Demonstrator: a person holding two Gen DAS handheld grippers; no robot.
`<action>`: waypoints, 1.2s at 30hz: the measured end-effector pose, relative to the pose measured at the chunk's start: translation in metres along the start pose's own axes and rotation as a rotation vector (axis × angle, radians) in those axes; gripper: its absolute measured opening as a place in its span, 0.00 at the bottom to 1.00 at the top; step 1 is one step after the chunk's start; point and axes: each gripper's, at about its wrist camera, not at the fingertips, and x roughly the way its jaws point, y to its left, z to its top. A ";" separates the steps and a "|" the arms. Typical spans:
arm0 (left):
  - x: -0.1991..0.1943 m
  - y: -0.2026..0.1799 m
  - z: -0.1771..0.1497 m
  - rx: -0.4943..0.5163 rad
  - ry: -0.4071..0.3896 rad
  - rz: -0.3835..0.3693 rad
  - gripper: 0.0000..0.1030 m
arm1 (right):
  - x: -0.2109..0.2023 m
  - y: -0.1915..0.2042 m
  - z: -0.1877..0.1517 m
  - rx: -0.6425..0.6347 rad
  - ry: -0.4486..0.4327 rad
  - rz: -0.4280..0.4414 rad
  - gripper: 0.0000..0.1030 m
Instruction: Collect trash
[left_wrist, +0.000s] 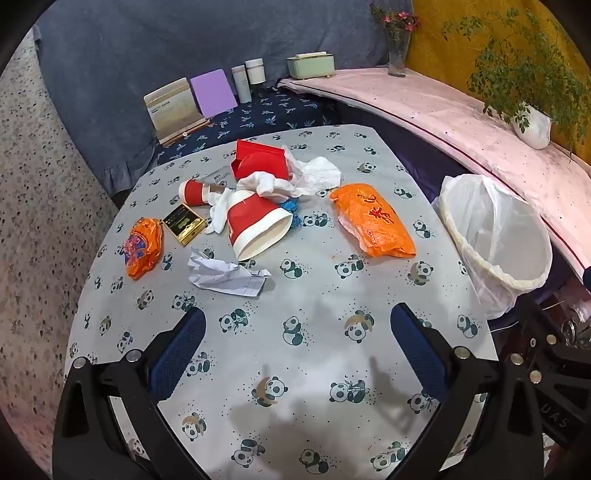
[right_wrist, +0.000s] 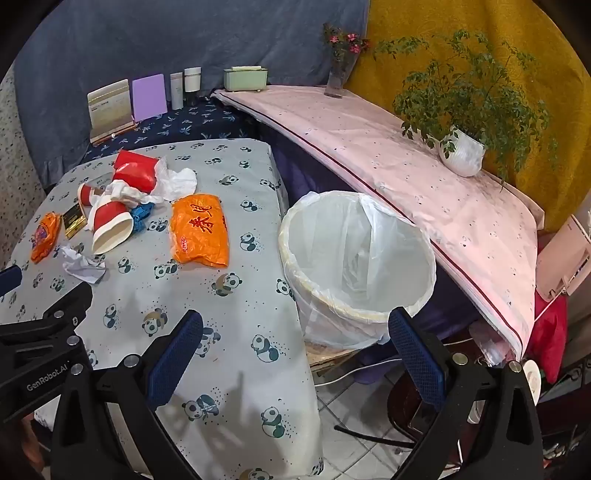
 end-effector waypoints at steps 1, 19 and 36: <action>0.000 0.000 0.000 -0.003 0.002 -0.002 0.93 | 0.000 0.000 0.000 0.000 0.001 -0.002 0.93; 0.001 0.002 0.005 -0.022 -0.013 0.003 0.93 | -0.001 0.000 0.003 0.009 -0.014 -0.012 0.93; 0.003 0.006 0.005 -0.032 -0.012 -0.011 0.93 | -0.004 0.005 0.007 -0.001 -0.028 -0.034 0.93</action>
